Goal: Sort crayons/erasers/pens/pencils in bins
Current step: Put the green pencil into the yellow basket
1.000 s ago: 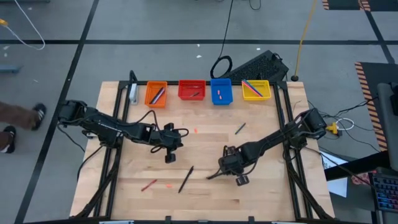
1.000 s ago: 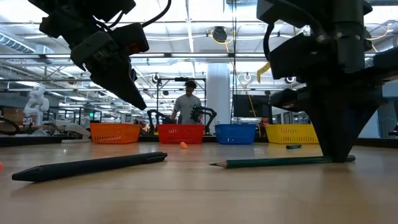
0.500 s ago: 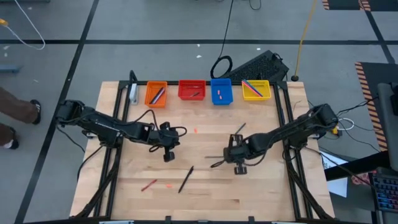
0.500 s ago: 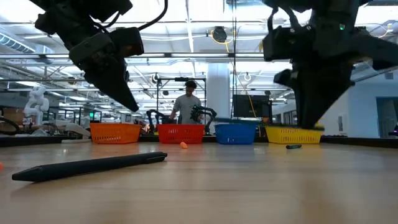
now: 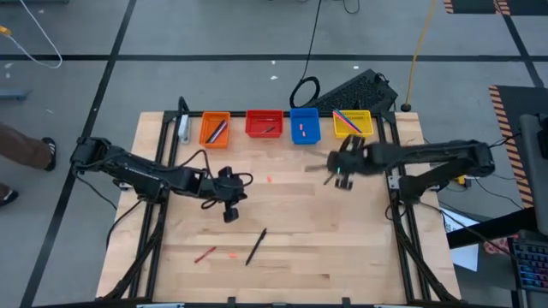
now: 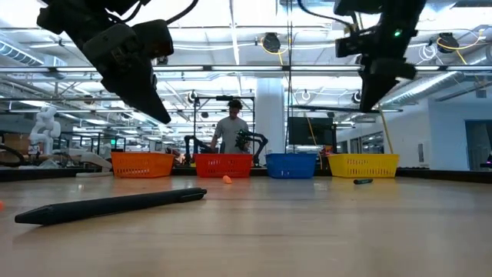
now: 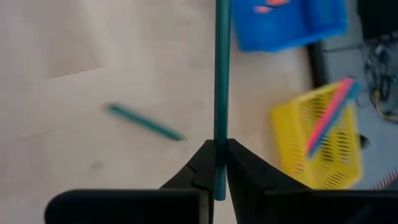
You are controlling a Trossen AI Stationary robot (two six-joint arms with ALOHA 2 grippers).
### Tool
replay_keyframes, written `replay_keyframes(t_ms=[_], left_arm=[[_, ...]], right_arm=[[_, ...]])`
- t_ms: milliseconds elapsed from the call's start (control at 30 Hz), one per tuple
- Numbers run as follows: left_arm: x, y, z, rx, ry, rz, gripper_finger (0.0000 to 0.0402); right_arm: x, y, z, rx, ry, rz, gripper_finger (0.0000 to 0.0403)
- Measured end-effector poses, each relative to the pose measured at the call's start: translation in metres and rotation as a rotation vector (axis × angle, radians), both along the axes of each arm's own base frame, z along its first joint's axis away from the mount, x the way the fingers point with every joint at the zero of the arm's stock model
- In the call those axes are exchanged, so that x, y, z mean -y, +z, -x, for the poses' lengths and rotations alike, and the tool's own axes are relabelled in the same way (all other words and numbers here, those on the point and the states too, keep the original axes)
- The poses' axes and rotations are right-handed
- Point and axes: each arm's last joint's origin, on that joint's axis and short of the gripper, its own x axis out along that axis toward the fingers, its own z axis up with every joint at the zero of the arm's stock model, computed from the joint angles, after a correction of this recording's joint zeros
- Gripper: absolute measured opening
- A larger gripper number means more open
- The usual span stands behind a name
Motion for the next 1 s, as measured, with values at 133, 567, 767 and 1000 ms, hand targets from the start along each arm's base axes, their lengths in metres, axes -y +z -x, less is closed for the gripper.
replay_keyframes(t_ms=[133,567,767,1000], left_arm=[[0.005,0.0,0.001,0.003,0.0,0.004,0.0021],[0.014,0.0,0.002,0.009,-0.018,-0.015,0.0021],[0.014,0.001,0.002,0.013,-0.02,-0.017,0.0021],[0.014,0.0,0.002,0.013,-0.019,-0.017,0.0021]], right_arm=[[0.047,-0.004,0.017,-0.006,-0.078,0.042,0.0023],[0.144,-0.047,0.069,0.023,-0.276,0.235,0.0023],[0.151,-0.069,0.086,0.04,-0.281,0.243,0.0023],[0.161,-0.082,0.096,0.028,-0.319,0.264,0.0023]])
